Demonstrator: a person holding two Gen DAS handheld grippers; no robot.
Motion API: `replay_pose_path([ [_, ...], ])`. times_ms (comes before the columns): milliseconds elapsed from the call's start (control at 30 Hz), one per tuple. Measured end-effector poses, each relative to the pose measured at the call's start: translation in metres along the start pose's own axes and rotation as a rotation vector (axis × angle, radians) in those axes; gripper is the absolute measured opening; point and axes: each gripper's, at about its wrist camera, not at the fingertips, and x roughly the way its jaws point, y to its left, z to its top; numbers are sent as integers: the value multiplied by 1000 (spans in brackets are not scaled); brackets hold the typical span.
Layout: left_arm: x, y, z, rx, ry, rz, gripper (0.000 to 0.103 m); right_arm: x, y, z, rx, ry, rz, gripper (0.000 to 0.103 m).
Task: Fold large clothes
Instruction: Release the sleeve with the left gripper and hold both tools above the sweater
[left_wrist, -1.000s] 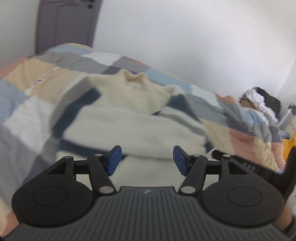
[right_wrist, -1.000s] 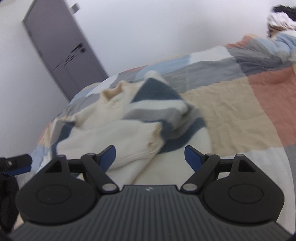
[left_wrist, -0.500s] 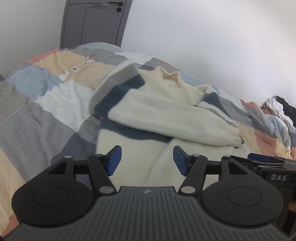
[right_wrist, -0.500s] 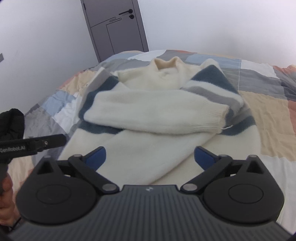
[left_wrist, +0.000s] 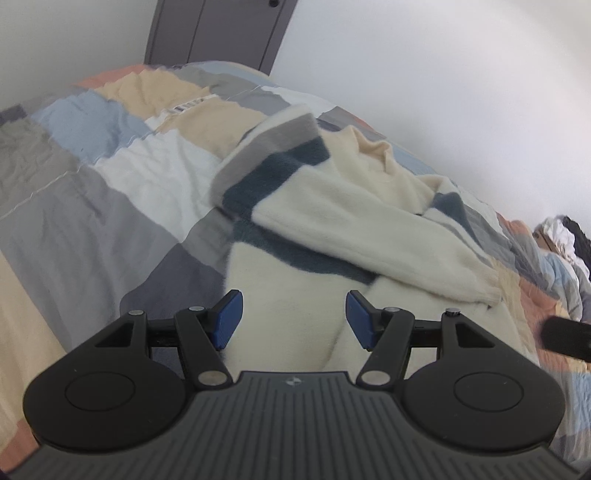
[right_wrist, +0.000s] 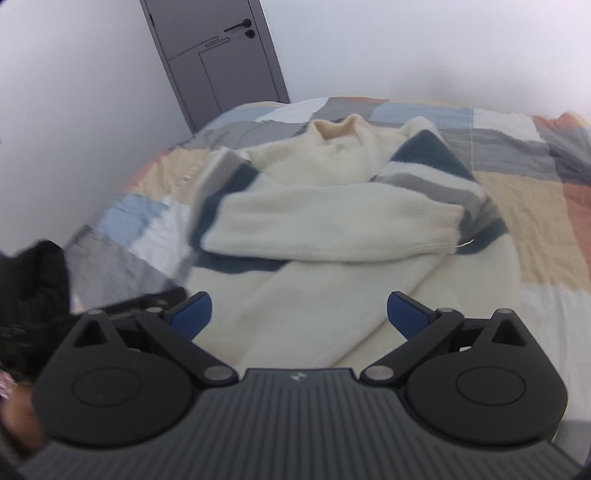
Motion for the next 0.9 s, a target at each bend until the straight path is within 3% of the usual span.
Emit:
replay_pose_path([
  [100,9,0,-1,-15,32,13,67,-16,-2,6,78,8,-20,103],
  [200,13,-1,-5,-25,61,-6,67,-29,2,11,83,6,-84,103],
  [300,16,-4,-10,-12,79,-14,67,-42,4,16,82,1,-85,103],
  [700,13,-10,-12,-3,71,-16,67,-56,-2,18,102,-30,-161,103],
  [900,7,-10,-16,-27,80,-20,67,-57,-4,8,36,-19,-166,103],
])
